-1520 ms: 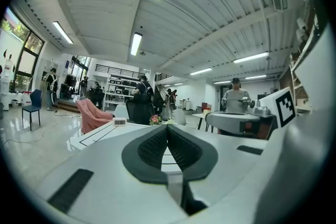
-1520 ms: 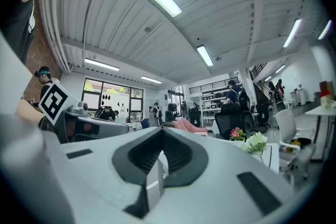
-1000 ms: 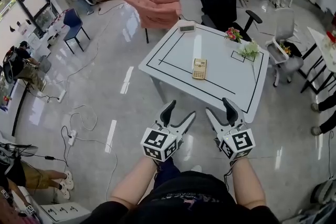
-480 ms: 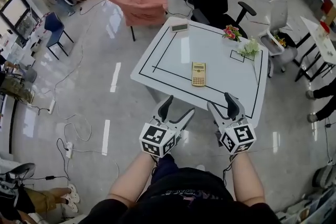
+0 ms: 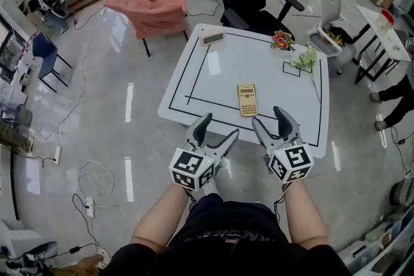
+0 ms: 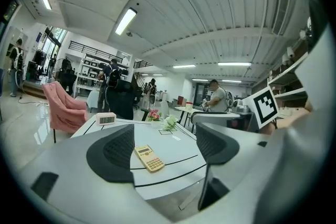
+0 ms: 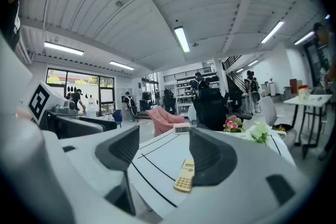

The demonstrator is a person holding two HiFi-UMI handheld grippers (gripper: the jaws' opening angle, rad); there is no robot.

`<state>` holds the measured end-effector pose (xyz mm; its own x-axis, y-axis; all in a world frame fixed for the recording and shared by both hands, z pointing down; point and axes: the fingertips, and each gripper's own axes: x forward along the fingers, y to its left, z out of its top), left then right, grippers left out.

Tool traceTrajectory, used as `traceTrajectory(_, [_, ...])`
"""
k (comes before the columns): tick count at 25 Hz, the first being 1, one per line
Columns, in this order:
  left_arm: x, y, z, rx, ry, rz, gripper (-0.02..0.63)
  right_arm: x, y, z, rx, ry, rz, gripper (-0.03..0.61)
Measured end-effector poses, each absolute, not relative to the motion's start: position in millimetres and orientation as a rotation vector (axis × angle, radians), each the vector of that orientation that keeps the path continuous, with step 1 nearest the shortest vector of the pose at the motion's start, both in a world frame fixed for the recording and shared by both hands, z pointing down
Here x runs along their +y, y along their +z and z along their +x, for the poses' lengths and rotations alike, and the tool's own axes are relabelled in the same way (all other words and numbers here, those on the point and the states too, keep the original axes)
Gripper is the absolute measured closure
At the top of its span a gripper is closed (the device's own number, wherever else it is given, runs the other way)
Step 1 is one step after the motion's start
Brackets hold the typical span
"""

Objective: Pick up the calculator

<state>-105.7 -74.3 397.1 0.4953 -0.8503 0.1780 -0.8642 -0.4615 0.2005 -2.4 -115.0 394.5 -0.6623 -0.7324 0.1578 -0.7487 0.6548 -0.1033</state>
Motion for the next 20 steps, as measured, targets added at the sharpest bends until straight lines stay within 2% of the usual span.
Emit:
traceTrajectory(12, [-123, 399, -162, -1.32, 0.081, 2.549, 0.259, -154, 402, -53, -2.671, 0.266, 1.378, 0.296])
traceTrajectory(20, [-142, 402, -175, -1.25, 0.073, 2.562, 0.259, -167, 413, -67, -2.585, 0.289, 1.416, 0.295])
